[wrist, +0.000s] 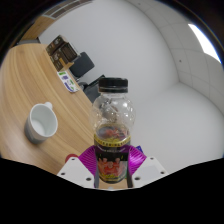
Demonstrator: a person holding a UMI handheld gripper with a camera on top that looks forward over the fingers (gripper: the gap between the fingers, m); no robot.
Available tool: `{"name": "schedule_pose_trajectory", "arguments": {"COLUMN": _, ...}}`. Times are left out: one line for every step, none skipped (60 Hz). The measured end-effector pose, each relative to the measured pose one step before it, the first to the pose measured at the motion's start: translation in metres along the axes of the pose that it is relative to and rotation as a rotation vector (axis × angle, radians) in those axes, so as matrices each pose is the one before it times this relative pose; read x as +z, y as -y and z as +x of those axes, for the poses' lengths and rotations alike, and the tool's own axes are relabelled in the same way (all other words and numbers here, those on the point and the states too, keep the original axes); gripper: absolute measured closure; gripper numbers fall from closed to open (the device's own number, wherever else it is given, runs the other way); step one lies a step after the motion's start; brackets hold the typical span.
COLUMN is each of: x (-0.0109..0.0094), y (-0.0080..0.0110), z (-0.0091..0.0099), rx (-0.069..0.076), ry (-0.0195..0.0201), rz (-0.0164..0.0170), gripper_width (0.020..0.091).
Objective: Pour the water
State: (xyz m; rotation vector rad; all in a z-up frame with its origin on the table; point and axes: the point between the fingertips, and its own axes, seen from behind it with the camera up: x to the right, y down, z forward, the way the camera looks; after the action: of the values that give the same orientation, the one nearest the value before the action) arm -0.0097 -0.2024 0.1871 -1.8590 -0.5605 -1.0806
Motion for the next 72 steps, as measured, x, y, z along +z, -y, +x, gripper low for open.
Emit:
{"name": "schedule_pose_trajectory", "arguments": {"x": 0.00220, "y": 0.00197, "z": 0.00215, "rx": -0.0490, "ry": -0.01217, "rz": 0.00098, "gripper_width": 0.0735}}
{"name": "schedule_pose_trajectory", "arguments": {"x": 0.00284, "y": 0.00145, "z": 0.00127, "rx": -0.0527, "ry": -0.01184, "rz": -0.00096, "gripper_width": 0.0734}}
{"name": "schedule_pose_trajectory", "arguments": {"x": 0.00475, "y": 0.00008, "z": 0.00141, "rx": -0.0550, "ry": -0.01108, "rz": -0.00217, "gripper_width": 0.0735}}
{"name": "schedule_pose_trajectory", "arguments": {"x": 0.00136, "y": -0.00077, "z": 0.00363, "rx": -0.0539, "ry": -0.01213, "rz": -0.00186, "gripper_width": 0.0733}}
{"name": "schedule_pose_trajectory", "arguments": {"x": 0.00224, "y": 0.00134, "z": 0.00231, "rx": -0.0552, "ry": -0.01332, "rz": 0.00089, "gripper_width": 0.0735}}
{"name": "schedule_pose_trajectory", "arguments": {"x": 0.00159, "y": 0.00199, "z": 0.00188, "rx": -0.0531, "ry": -0.01169, "rz": 0.00399, "gripper_width": 0.0735}}
{"name": "schedule_pose_trajectory", "arguments": {"x": 0.00111, "y": 0.00266, "z": 0.00168, "rx": -0.0505, "ry": -0.00993, "rz": 0.00682, "gripper_width": 0.0735}}
{"name": "schedule_pose_trajectory", "arguments": {"x": 0.00219, "y": 0.00264, "z": 0.00097, "rx": -0.0505, "ry": -0.00900, "rz": 0.00688, "gripper_width": 0.0734}}
{"name": "schedule_pose_trajectory", "arguments": {"x": 0.00465, "y": 0.00232, "z": -0.00213, "rx": -0.0517, "ry": -0.01029, "rz": 0.00237, "gripper_width": 0.0736}}
{"name": "schedule_pose_trajectory", "arguments": {"x": 0.00164, "y": 0.00224, "z": 0.00069, "rx": -0.0526, "ry": -0.01188, "rz": -0.00022, "gripper_width": 0.0735}}
{"name": "schedule_pose_trajectory", "arguments": {"x": 0.00178, "y": 0.00235, "z": 0.00147, "rx": -0.0535, "ry": -0.01404, "rz": 0.00451, "gripper_width": 0.0734}}
{"name": "schedule_pose_trajectory", "arguments": {"x": 0.00199, "y": 0.00299, "z": 0.00071, "rx": -0.0538, "ry": -0.01293, "rz": 0.00810, "gripper_width": 0.0735}}
{"name": "schedule_pose_trajectory", "arguments": {"x": 0.00191, "y": 0.00267, "z": -0.00054, "rx": -0.0556, "ry": -0.01088, "rz": 0.00730, "gripper_width": 0.0734}}
{"name": "schedule_pose_trajectory", "arguments": {"x": 0.00203, "y": 0.00203, "z": -0.00007, "rx": -0.0560, "ry": -0.01067, "rz": 0.00404, "gripper_width": 0.0735}}
{"name": "schedule_pose_trajectory", "arguments": {"x": 0.00196, "y": 0.00170, "z": 0.00019, "rx": -0.0506, "ry": -0.01285, "rz": 0.00288, "gripper_width": 0.0735}}
{"name": "schedule_pose_trajectory", "arguments": {"x": 0.00145, "y": 0.00220, "z": 0.00047, "rx": -0.0453, "ry": -0.01283, "rz": 0.00503, "gripper_width": 0.0736}}
{"name": "schedule_pose_trajectory", "arguments": {"x": 0.00115, "y": 0.00345, "z": -0.00154, "rx": -0.0421, "ry": -0.00798, "rz": 0.00686, "gripper_width": 0.0737}}
{"name": "schedule_pose_trajectory", "arguments": {"x": 0.00218, "y": 0.00311, "z": -0.00094, "rx": -0.0392, "ry": -0.00346, "rz": 0.00461, "gripper_width": 0.0736}}
{"name": "schedule_pose_trajectory", "arguments": {"x": 0.00110, "y": 0.00090, "z": -0.00148, "rx": -0.0389, "ry": -0.00268, "rz": 0.00233, "gripper_width": 0.0737}}
{"name": "schedule_pose_trajectory", "arguments": {"x": 0.00130, "y": 0.00128, "z": -0.00132, "rx": -0.0354, "ry": -0.00165, "rz": 0.00034, "gripper_width": 0.0736}}
{"name": "schedule_pose_trajectory", "arguments": {"x": 0.00091, "y": 0.00169, "z": -0.00168, "rx": -0.0282, "ry": -0.00111, "rz": 0.00214, "gripper_width": 0.0738}}
{"name": "schedule_pose_trajectory", "arguments": {"x": 0.00059, "y": 0.00204, "z": -0.00165, "rx": -0.0215, "ry": -0.00127, "rz": 0.00453, "gripper_width": 0.0736}}
{"name": "schedule_pose_trajectory", "arguments": {"x": 0.00043, "y": 0.00182, "z": -0.00117, "rx": -0.0180, "ry": -0.00110, "rz": 0.00462, "gripper_width": 0.0735}}
{"name": "schedule_pose_trajectory", "arguments": {"x": 0.00070, "y": 0.00131, "z": -0.00193, "rx": -0.0174, "ry": 0.00064, "rz": 0.00165, "gripper_width": 0.0736}}
{"name": "schedule_pose_trajectory", "arguments": {"x": 0.00109, "y": -0.00124, "z": -0.00258, "rx": -0.0218, "ry": 0.00016, "rz": 0.00243, "gripper_width": 0.0737}}
{"name": "schedule_pose_trajectory", "arguments": {"x": 0.00098, "y": 0.00093, "z": -0.00109, "rx": -0.0179, "ry": 0.00157, "rz": -0.00062, "gripper_width": 0.0734}}
{"name": "schedule_pose_trajectory", "arguments": {"x": 0.00069, "y": 0.00236, "z": 0.00041, "rx": -0.0138, "ry": 0.00486, "rz": 0.00128, "gripper_width": 0.0735}}
{"name": "schedule_pose_trajectory", "arguments": {"x": -0.00042, "y": 0.00089, "z": 0.00039, "rx": -0.0099, "ry": 0.00078, "rz": 0.00206, "gripper_width": 0.0733}}
{"name": "schedule_pose_trajectory", "arguments": {"x": -0.00076, "y": 0.00097, "z": 0.00002, "rx": -0.0061, "ry": 0.00011, "rz": 0.00229, "gripper_width": 0.0734}}
{"name": "schedule_pose_trajectory", "arguments": {"x": -0.00045, "y": 0.00073, "z": 0.00010, "rx": -0.0045, "ry": 0.00028, "rz": 0.00263, "gripper_width": 0.0733}}
{"name": "schedule_pose_trajectory", "arguments": {"x": -0.00067, "y": 0.00015, "z": -0.00052, "rx": -0.0039, "ry": 0.00238, "rz": 0.00112, "gripper_width": 0.0734}}
{"name": "schedule_pose_trajectory", "arguments": {"x": -0.00045, "y": 0.00060, "z": -0.00028, "rx": -0.0027, "ry": 0.00277, "rz": 0.00066, "gripper_width": 0.0734}}
{"name": "schedule_pose_trajectory", "arguments": {"x": -0.00043, "y": 0.00053, "z": -0.00010, "rx": 0.0012, "ry": 0.00151, "rz": 0.00181, "gripper_width": 0.0732}}
{"name": "schedule_pose_trajectory", "arguments": {"x": -0.00097, "y": 0.00056, "z": 0.00039, "rx": 0.0041, "ry": 0.00053, "rz": 0.00311, "gripper_width": 0.0733}}
{"name": "schedule_pose_trajectory", "arguments": {"x": 0.00018, "y": -0.00092, "z": -0.00111, "rx": 0.0031, "ry": -0.00125, "rz": 0.00435, "gripper_width": 0.0732}}
{"name": "schedule_pose_trajectory", "arguments": {"x": -0.00072, "y": 0.00022, "z": 0.00053, "rx": 0.0042, "ry": 0.00085, "rz": 0.00258, "gripper_width": 0.0733}}
{"name": "schedule_pose_trajectory", "arguments": {"x": -0.00112, "y": 0.00036, "z": 0.00101, "rx": 0.0046, "ry": 0.00031, "rz": 0.00190, "gripper_width": 0.0732}}
{"name": "schedule_pose_trajectory", "arguments": {"x": -0.00079, "y": -0.00006, "z": 0.00104, "rx": 0.0076, "ry": -0.00111, "rz": 0.00274, "gripper_width": 0.0733}}
{"name": "schedule_pose_trajectory", "arguments": {"x": -0.00080, "y": -0.00033, "z": 0.00091, "rx": 0.0104, "ry": -0.00024, "rz": 0.00312, "gripper_width": 0.0732}}
{"name": "schedule_pose_trajectory", "arguments": {"x": -0.00054, "y": -0.00078, "z": 0.00022, "rx": 0.0129, "ry": 0.00253, "rz": 0.00208, "gripper_width": 0.0732}}
{"name": "schedule_pose_trajectory", "arguments": {"x": -0.00034, "y": -0.00147, "z": -0.00009, "rx": 0.0160, "ry": 0.00468, "rz": 0.00093, "gripper_width": 0.0731}}
{"name": "schedule_pose_trajectory", "arguments": {"x": -0.00100, "y": -0.00216, "z": -0.00101, "rx": 0.0191, "ry": 0.00489, "rz": -0.00130, "gripper_width": 0.0731}}
{"name": "schedule_pose_trajectory", "arguments": {"x": 0.00016, "y": -0.00228, "z": 0.00198, "rx": 0.0238, "ry": 0.01513, "rz": 0.00432, "gripper_width": 0.0732}}
{"name": "schedule_pose_trajectory", "arguments": {"x": -0.00034, "y": -0.00151, "z": -0.00016, "rx": 0.0316, "ry": 0.00924, "rz": 0.00001, "gripper_width": 0.0732}}
{"name": "schedule_pose_trajectory", "arguments": {"x": -0.00036, "y": -0.00215, "z": -0.00023, "rx": 0.0376, "ry": 0.00985, "rz": -0.00024, "gripper_width": 0.0731}}
{"name": "schedule_pose_trajectory", "arguments": {"x": -0.00037, "y": -0.00239, "z": 0.00031, "rx": 0.0419, "ry": 0.01167, "rz": -0.00138, "gripper_width": 0.0731}}
{"name": "schedule_pose_trajectory", "arguments": {"x": -0.00060, "y": -0.00274, "z": 0.00033, "rx": 0.0456, "ry": 0.01194, "rz": -0.00077, "gripper_width": 0.0729}}
{"name": "schedule_pose_trajectory", "arguments": {"x": -0.00096, "y": -0.00197, "z": 0.00024, "rx": 0.0503, "ry": 0.01370, "rz": 0.00150, "gripper_width": 0.0732}}
{"name": "schedule_pose_trajectory", "arguments": {"x": -0.00102, "y": -0.00150, "z": 0.00080, "rx": 0.0548, "ry": 0.01512, "rz": 0.00307, "gripper_width": 0.0731}}
{"name": "schedule_pose_trajectory", "arguments": {"x": -0.00157, "y": -0.00179, "z": 0.00119, "rx": 0.0602, "ry": 0.01674, "rz": 0.00381, "gripper_width": 0.0733}}
{"name": "schedule_pose_trajectory", "arguments": {"x": -0.00176, "y": -0.00098, "z": 0.00108, "rx": 0.0640, "ry": 0.01676, "rz": 0.00571, "gripper_width": 0.0733}}
{"name": "schedule_pose_trajectory", "arguments": {"x": -0.00293, "y": -0.00230, "z": -0.00181, "rx": 0.0671, "ry": 0.00699, "rz": 0.00554, "gripper_width": 0.0732}}
{"name": "schedule_pose_trajectory", "arguments": {"x": -0.00147, "y": -0.00025, "z": 0.00174, "rx": 0.0649, "ry": 0.01605, "rz": 0.00896, "gripper_width": 0.0729}}
{"name": "schedule_pose_trajectory", "arguments": {"x": 0.00020, "y": 0.00148, "z": 0.00491, "rx": 0.0626, "ry": 0.02448, "rz": 0.00960, "gripper_width": 0.0730}}
{"name": "schedule_pose_trajectory", "arguments": {"x": -0.00423, "y": -0.00173, "z": 0.00191, "rx": 0.0540, "ry": -0.00486, "rz": 0.00848, "gripper_width": 0.0729}}
{"name": "schedule_pose_trajectory", "arguments": {"x": 0.00048, "y": -0.00021, "z": 0.00517, "rx": 0.0627, "ry": 0.02767, "rz": 0.01308, "gripper_width": 0.0732}}
{"name": "schedule_pose_trajectory", "arguments": {"x": 0.00101, "y": 0.00038, "z": -0.00038, "rx": 0.0689, "ry": 0.01516, "rz": 0.01317, "gripper_width": 0.0730}}
{"name": "schedule_pose_trajectory", "arguments": {"x": -0.00142, "y": 0.00123, "z": 0.00261, "rx": 0.0632, "ry": 0.01263, "rz": 0.01343, "gripper_width": 0.0730}}
{"name": "schedule_pose_trajectory", "arguments": {"x": -0.00177, "y": 0.00176, "z": 0.00330, "rx": 0.0621, "ry": 0.01199, "rz": 0.01423, "gripper_width": 0.0730}}
{"name": "schedule_pose_trajectory", "arguments": {"x": -0.00175, "y": 0.00180, "z": 0.00281, "rx": 0.0597, "ry": 0.01139, "rz": 0.01369, "gripper_width": 0.0730}}
{"name": "schedule_pose_trajectory", "arguments": {"x": -0.00134, "y": 0.00093, "z": 0.00236, "rx": 0.0572, "ry": 0.01284, "rz": 0.01135, "gripper_width": 0.0730}}
{"name": "schedule_pose_trajectory", "arguments": {"x": -0.00108, "y": 0.00070, "z": 0.00172, "rx": 0.0558, "ry": 0.01364, "rz": 0.00938, "gripper_width": 0.0729}}
{"name": "schedule_pose_trajectory", "arguments": {"x": -0.00109, "y": 0.00075, "z": 0.00127, "rx": 0.0547, "ry": 0.01425, "rz": 0.00960, "gripper_width": 0.0729}}
{"name": "schedule_pose_trajectory", "arguments": {"x": -0.00691, "y": 0.00723, "z": -0.00214, "rx": 0.0515, "ry": -0.00457, "rz": 0.00883, "gripper_width": 0.0730}}
{"name": "schedule_pose_trajectory", "arguments": {"x": 0.00565, "y": -0.00176, "z": 0.00373, "rx": 0.0524, "ry": 0.03052, "rz": 0.01616, "gripper_width": 0.0730}}
{"name": "schedule_pose_trajectory", "arguments": {"x": 0.00126, "y": -0.00149, "z": -0.00097, "rx": 0.0534, "ry": 0.02409, "rz": 0.01274, "gripper_width": 0.0731}}
{"name": "schedule_pose_trajectory", "arguments": {"x": 0.00136, "y": -0.00108, "z": -0.00093, "rx": 0.0503, "ry": 0.02066, "rz": 0.00885, "gripper_width": 0.0731}}
{"name": "schedule_pose_trajectory", "arguments": {"x": 0.00193, "y": -0.00137, "z": 0.00003, "rx": 0.0483, "ry": 0.01722, "rz": 0.00684, "gripper_width": 0.0731}}
{"name": "schedule_pose_trajectory", "arguments": {"x": 0.00234, "y": -0.00170, "z": 0.00018, "rx": 0.0460, "ry": 0.01480, "rz": 0.00571, "gripper_width": 0.0731}}
{"name": "schedule_pose_trajectory", "arguments": {"x": 0.00208, "y": -0.00212, "z": -0.00034, "rx": 0.0428, "ry": 0.01600, "rz": 0.00435, "gripper_width": 0.0730}}
{"name": "schedule_pose_trajectory", "arguments": {"x": 0.00258, "y": -0.00282, "z": -0.00173, "rx": 0.0386, "ry": 0.02078, "rz": 0.00320, "gripper_width": 0.0730}}
{"name": "schedule_pose_trajectory", "arguments": {"x": -0.00981, "y": -0.00021, "z": -0.01122, "rx": 0.0382, "ry": -0.00029, "rz": 0.00466, "gripper_width": 0.0731}}
